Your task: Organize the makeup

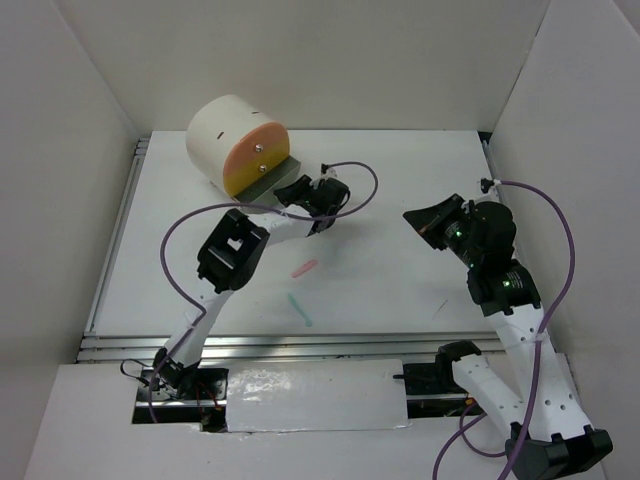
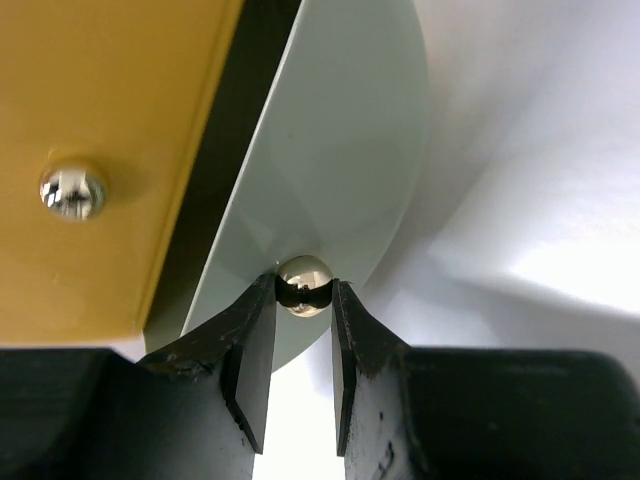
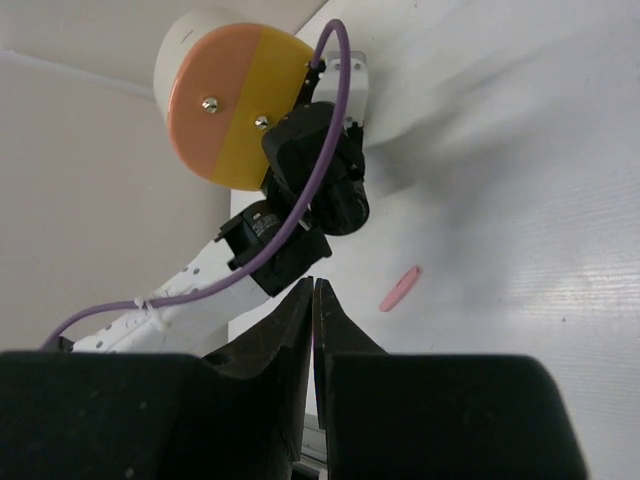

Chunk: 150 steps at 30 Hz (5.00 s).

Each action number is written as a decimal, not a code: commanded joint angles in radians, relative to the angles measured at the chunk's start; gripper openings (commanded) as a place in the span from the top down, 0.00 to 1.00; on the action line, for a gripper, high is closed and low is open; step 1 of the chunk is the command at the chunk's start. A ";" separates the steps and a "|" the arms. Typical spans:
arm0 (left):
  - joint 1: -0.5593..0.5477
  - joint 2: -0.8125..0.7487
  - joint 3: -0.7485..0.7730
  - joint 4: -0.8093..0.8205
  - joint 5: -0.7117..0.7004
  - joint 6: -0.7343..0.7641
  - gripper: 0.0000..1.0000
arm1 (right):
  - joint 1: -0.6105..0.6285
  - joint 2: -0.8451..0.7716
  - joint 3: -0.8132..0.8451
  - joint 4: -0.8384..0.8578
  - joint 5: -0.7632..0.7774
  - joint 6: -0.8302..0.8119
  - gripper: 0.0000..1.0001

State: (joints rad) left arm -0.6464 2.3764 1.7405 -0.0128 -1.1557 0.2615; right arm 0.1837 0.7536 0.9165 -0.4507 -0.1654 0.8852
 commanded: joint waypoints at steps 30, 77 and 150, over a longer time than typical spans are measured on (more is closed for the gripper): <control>-0.191 -0.282 0.186 -0.627 0.337 -0.571 0.00 | 0.007 -0.065 0.001 0.046 -0.026 -0.009 0.90; -0.022 -0.487 -0.500 -0.377 1.167 -0.490 0.90 | 0.007 -0.002 0.174 -0.063 -0.026 -0.088 0.10; -0.312 -0.661 -0.513 -0.856 0.873 -1.636 0.01 | 0.033 0.089 0.102 -0.019 -0.206 -0.112 0.00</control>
State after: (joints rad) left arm -0.9459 1.7164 1.2232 -0.8562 -0.3077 -1.3018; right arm 0.2054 0.8566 1.0130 -0.5171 -0.3405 0.7902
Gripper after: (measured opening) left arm 0.994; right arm 0.998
